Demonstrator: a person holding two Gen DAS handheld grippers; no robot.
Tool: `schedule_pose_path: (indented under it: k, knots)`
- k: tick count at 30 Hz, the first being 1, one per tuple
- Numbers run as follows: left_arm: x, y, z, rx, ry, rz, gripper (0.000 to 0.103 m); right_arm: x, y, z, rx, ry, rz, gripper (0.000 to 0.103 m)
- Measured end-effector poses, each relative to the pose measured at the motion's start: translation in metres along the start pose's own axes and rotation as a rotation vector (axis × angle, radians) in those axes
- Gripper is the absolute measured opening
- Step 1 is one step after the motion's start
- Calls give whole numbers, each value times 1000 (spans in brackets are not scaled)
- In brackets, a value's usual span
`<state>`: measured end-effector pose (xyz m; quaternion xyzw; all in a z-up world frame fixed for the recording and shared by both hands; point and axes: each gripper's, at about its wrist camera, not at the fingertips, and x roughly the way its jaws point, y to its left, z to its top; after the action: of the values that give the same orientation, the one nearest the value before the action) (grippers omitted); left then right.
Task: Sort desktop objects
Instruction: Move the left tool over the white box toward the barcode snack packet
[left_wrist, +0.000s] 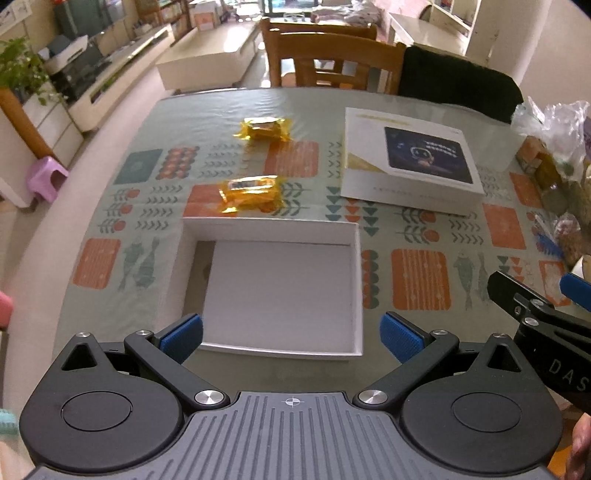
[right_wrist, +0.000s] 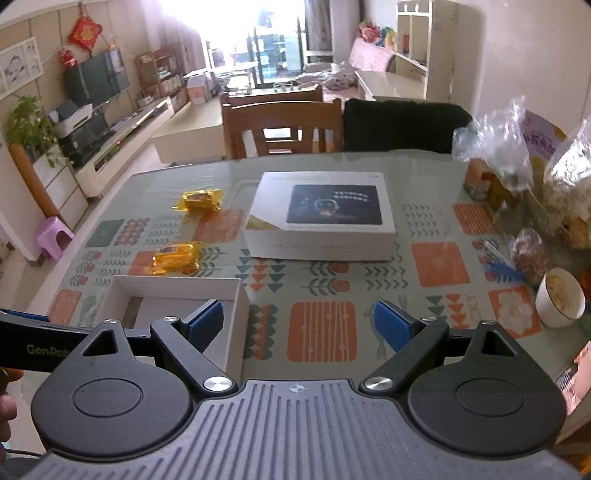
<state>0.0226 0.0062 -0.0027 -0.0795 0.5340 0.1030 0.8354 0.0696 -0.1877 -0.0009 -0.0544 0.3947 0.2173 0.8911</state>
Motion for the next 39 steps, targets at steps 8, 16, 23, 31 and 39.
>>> schedule_pose_path:
  k: [8,16,23,31,39]
  knots:
    - [7,23,4,-40,24,-11,103,10,21,10,-25,19,5,103]
    - [18,38,14,-65,45,-55,103,17,35,22,-48,26,-38,103]
    - [24,45,26,-48,47,-65,103,25,40,34,-39,22,-78,103]
    - [36,47,40,-34,67,-77,103,39,50,39,-33,36,-98,103]
    - [46,58,53,-34,79,-82,103,53,60,48,-28,47,-117,103]
